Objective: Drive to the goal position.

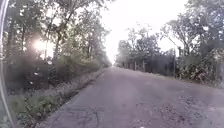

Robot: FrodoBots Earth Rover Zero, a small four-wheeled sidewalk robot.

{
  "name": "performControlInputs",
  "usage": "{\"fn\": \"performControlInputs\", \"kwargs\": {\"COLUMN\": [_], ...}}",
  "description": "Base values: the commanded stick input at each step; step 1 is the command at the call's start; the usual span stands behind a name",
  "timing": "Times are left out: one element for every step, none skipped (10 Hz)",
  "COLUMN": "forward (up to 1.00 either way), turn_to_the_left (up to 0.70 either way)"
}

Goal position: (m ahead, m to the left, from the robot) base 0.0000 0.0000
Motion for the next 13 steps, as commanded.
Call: {"fn": "performControlInputs", "kwargs": {"forward": [0.1, 0.1, 0.1, 0.1, 0.1, 0.1, 0.1, 0.1, 0.1, 0.1, 0.1, 0.1, 0.1], "turn_to_the_left": [0.01, 0.01, 0.01, 0.01, 0.01, 0.01, 0.01, 0.01, 0.01, 0.01, 0.01, 0.01, 0.01]}}
